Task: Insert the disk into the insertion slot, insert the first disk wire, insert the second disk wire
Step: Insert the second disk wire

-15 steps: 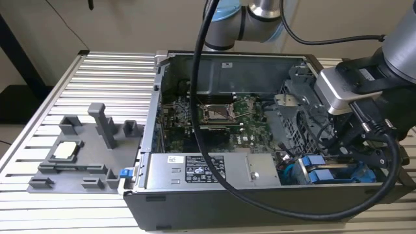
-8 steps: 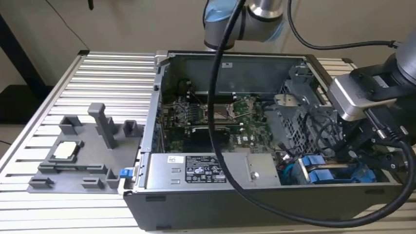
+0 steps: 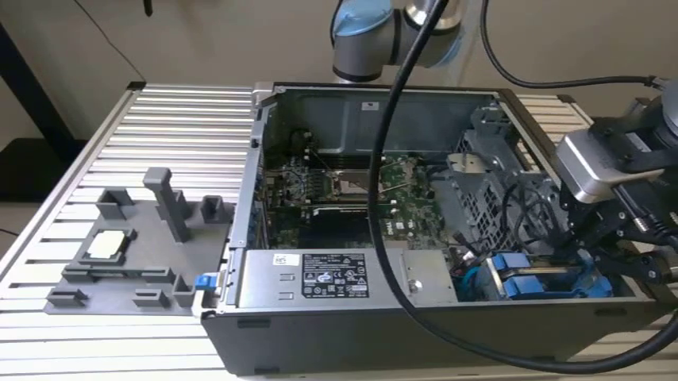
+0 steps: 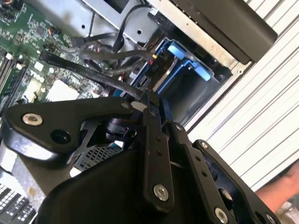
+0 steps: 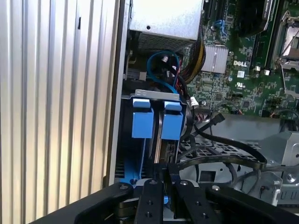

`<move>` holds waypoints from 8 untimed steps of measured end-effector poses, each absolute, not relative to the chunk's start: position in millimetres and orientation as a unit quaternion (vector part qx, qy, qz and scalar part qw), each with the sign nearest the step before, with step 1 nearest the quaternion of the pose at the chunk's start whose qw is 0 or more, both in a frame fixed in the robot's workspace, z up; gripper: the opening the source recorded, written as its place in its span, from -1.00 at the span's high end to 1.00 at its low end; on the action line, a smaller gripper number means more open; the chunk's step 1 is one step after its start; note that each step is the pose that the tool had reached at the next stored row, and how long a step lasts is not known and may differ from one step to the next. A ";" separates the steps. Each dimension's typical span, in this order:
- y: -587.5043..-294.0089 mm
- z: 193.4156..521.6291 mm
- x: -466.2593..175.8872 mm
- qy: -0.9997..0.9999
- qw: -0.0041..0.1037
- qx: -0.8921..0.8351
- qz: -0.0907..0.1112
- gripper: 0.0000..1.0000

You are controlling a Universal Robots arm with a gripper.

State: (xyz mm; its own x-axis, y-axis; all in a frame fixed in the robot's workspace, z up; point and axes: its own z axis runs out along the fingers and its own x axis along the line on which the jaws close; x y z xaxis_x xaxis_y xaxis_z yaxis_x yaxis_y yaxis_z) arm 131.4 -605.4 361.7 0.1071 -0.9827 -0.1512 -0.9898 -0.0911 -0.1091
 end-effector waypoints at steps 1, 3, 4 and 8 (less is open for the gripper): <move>-605.1 361.6 131.5 0.668 0.092 -0.738 0.021 0.68; -604.8 361.3 132.1 0.668 0.089 -0.738 0.027 0.68; -604.7 361.1 132.5 0.669 0.086 -0.738 0.031 0.68; -604.6 357.6 133.3 0.675 0.087 -0.731 0.035 0.68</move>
State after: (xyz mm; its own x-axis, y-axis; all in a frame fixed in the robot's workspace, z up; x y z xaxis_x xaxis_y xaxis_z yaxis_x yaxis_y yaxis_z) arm 133.3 -604.6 357.6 0.0852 -0.9820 -0.1685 -0.9941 -0.0724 -0.0810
